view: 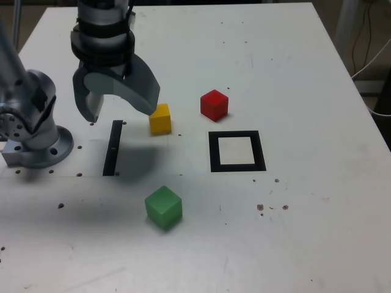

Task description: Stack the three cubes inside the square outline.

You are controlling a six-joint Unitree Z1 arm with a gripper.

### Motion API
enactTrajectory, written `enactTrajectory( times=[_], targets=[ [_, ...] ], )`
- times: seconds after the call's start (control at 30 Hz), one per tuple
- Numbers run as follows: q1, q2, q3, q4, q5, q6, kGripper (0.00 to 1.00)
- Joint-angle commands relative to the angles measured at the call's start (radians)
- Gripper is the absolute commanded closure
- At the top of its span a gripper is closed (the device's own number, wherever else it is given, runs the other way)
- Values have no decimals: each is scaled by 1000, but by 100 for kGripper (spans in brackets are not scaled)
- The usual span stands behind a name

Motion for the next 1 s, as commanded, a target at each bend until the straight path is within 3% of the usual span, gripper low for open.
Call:
enactTrajectory(
  times=[0.0, 0.4, 0.6, 0.83, 0.97],
  targets=[
    [-2, 6, -3, 5, 2, -2, 0],
    [5, 33, -32, 33, 2, 8, 1],
    [67, 33, -132, 132, 31, 62, 0],
    [154, 65, -253, 142, 72, 152, 0],
    [201, 121, -346, 141, 87, 261, 1]
  ],
)
